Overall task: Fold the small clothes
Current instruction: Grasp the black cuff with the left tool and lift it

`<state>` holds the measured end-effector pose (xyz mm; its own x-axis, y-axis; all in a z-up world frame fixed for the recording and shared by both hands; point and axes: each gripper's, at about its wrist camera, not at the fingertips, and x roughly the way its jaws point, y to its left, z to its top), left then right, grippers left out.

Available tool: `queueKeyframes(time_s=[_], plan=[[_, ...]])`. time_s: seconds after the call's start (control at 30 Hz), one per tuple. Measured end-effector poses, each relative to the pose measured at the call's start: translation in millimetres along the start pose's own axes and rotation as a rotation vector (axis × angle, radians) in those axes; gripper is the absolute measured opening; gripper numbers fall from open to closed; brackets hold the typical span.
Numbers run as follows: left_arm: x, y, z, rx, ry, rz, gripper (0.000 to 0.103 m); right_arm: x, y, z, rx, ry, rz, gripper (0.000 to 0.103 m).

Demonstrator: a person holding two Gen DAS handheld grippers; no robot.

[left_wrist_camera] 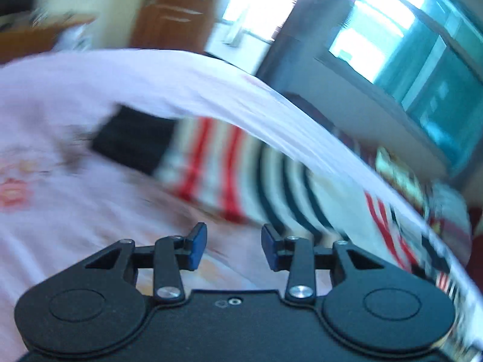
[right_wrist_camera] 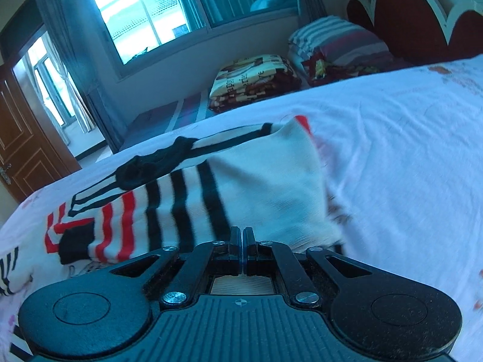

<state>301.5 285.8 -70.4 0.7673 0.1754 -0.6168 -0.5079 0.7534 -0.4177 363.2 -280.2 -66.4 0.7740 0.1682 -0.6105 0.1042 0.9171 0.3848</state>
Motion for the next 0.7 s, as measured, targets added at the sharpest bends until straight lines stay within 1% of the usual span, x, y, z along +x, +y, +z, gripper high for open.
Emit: queueKeyframes(time_s=[0.1, 0.2, 0.33, 0.4, 0.43, 0.47, 0.5, 0.6, 0.7], plan=[[3.6, 35.9, 19.2, -0.130, -0.006, -0.019, 0.037, 3.0, 26.8, -6.4, 0.029, 0.014, 0.007, 0.000], [10.8, 63.0, 34.5, -0.219, -0.013, -0.052, 0.037, 3.6, 56.6, -10.8, 0.031, 0.016, 0.021, 0.000], [27.3, 86.4, 48.4, -0.321, -0.009, -0.097, 0.025, 6.4, 95.5, -12.6, 0.023, 0.010, 0.034, 0.000], [35.7, 94.9, 54.4, -0.371, 0.003, -0.115, 0.012, 6.0, 109.0, -13.1, 0.021, 0.005, 0.034, 0.000], [39.8, 97.6, 56.1, -0.389, 0.011, -0.120, 0.007, 6.5, 114.8, -13.4, 0.022, 0.004, 0.033, 0.000], [43.0, 100.6, 58.5, -0.411, 0.011, -0.133, 0.006, 7.0, 118.7, -13.3, 0.027, 0.004, 0.031, 0.000], [43.9, 101.3, 60.7, -0.422, 0.003, -0.150, 0.005, 8.2, 121.2, -12.5, 0.035, 0.006, 0.028, 0.000], [42.5, 95.8, 65.4, -0.411, -0.030, -0.176, 0.005, 9.8, 122.7, -12.9, 0.053, 0.012, 0.011, 0.000], [35.6, 80.0, 71.0, -0.361, -0.058, -0.198, 0.005, 9.1, 119.8, -14.3, 0.050, 0.012, -0.019, 0.000]])
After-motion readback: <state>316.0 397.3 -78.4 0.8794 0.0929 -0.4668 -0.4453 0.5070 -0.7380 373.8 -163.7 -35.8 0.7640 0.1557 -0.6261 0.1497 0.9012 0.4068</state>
